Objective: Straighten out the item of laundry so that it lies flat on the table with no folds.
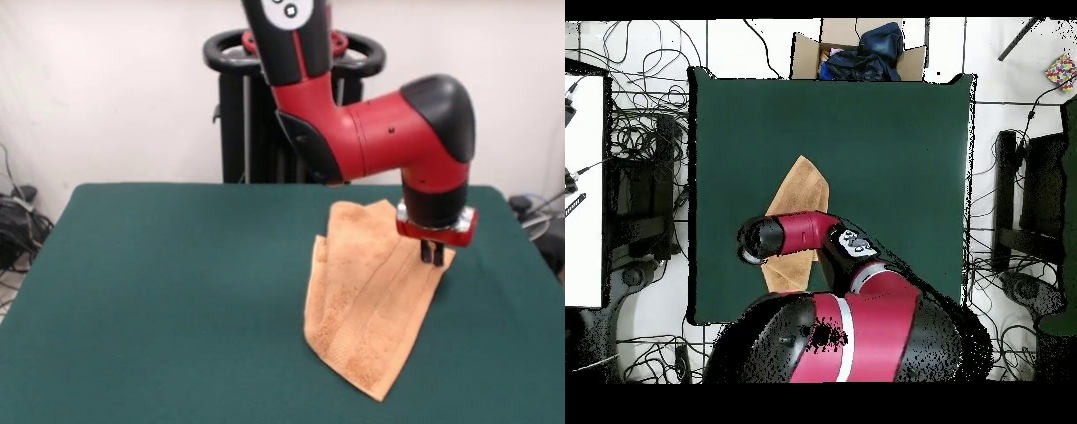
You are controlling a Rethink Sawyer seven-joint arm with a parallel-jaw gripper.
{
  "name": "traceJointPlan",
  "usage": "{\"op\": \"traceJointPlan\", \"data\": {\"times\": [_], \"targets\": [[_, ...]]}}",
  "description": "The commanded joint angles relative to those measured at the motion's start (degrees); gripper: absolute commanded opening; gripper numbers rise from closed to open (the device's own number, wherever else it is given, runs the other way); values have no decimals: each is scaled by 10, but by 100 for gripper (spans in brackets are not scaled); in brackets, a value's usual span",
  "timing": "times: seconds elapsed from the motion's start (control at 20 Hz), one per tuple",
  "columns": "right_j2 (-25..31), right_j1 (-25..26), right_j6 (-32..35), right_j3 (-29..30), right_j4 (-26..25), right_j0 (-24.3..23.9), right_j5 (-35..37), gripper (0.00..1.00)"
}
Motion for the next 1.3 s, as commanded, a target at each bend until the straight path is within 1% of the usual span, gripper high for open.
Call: {"op": "traceJointPlan", "data": {"times": [0.05, 0.2, 0.3, 0.45, 0.7, 0.9, 1.15, 1.25, 1.3], "targets": [[189, 218, 98, -86, 37, 90, -325, 0], [142, 174, 131, -91, 74, 136, -287, 0], [130, 165, 137, -94, 87, 148, -274, 0], [120, 160, 145, -93, 104, 160, -280, 0], [117, 157, 137, -86, 126, 165, -293, 0], [127, 166, 124, -80, 131, 160, -310, 0], [124, 172, 120, -75, 129, 164, -333, 0], [117, 168, 114, -73, 139, 170, -324, 0], [110, 161, 105, -70, 145, 174, -302, 0]]}}
